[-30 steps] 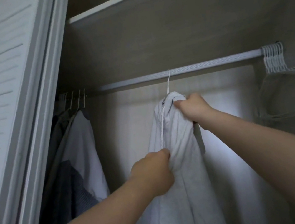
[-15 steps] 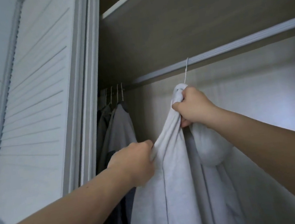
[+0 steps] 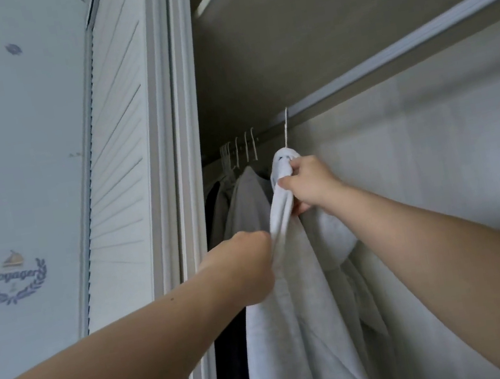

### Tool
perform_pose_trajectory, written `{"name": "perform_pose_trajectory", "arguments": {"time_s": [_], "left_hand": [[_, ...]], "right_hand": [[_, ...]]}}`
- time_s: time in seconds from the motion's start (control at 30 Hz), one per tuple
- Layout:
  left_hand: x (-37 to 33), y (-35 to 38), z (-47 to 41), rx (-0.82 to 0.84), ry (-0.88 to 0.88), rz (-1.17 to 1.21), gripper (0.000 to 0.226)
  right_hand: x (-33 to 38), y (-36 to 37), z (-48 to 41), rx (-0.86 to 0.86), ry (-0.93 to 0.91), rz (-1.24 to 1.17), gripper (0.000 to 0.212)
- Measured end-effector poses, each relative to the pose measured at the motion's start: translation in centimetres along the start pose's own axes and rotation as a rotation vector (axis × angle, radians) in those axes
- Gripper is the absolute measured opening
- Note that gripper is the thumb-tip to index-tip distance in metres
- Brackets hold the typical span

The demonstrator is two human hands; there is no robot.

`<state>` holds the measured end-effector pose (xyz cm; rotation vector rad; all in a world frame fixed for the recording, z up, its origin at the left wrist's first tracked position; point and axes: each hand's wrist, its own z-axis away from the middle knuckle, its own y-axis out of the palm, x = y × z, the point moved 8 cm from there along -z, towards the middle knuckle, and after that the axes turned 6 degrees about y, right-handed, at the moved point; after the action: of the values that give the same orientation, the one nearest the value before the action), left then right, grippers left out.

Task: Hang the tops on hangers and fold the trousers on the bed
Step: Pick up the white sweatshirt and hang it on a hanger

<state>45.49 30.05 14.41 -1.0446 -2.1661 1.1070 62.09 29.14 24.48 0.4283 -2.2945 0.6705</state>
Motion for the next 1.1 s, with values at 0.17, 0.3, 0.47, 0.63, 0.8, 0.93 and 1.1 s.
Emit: {"name": "perform_pose_trajectory", "arguments": {"time_s": [0.17, 0.3, 0.47, 0.63, 0.8, 0.93, 1.1], "left_hand": [[-0.7, -1.0, -0.9, -0.054, -0.061, -0.252, 0.013], [-0.9, -1.1, -1.8, -0.042, -0.069, -0.368, 0.030], [-1.0, -0.9, -1.1, -0.035, -0.046, -0.463, 0.023], [-1.9, -3.0, 1.1, -0.230, 0.162, -0.473, 0.031], [0.0, -7.5, 6.2, -0.452, 0.223, -0.512, 0.047], [4.0, -10.1, 12.1, -0.443, 0.104, -0.530, 0.064], [8.9, -13.4, 20.8, -0.389, -0.025, -0.569, 0.073]], "right_hand": [[-1.7, 2.5, -3.6, 0.087, 0.014, -0.030, 0.042], [-2.5, 4.5, -5.4, 0.115, -0.006, -0.079, 0.043], [-3.5, 4.5, -4.4, 0.052, -0.054, -0.120, 0.034], [-1.6, 2.7, -0.8, -0.081, -0.192, -0.015, 0.043], [2.0, 1.9, 5.0, -0.153, -0.368, 0.096, 0.058], [5.3, 3.8, 10.1, -0.124, -0.431, 0.182, 0.062], [10.8, 8.4, 18.3, 0.032, -0.538, 0.212, 0.073]]}}
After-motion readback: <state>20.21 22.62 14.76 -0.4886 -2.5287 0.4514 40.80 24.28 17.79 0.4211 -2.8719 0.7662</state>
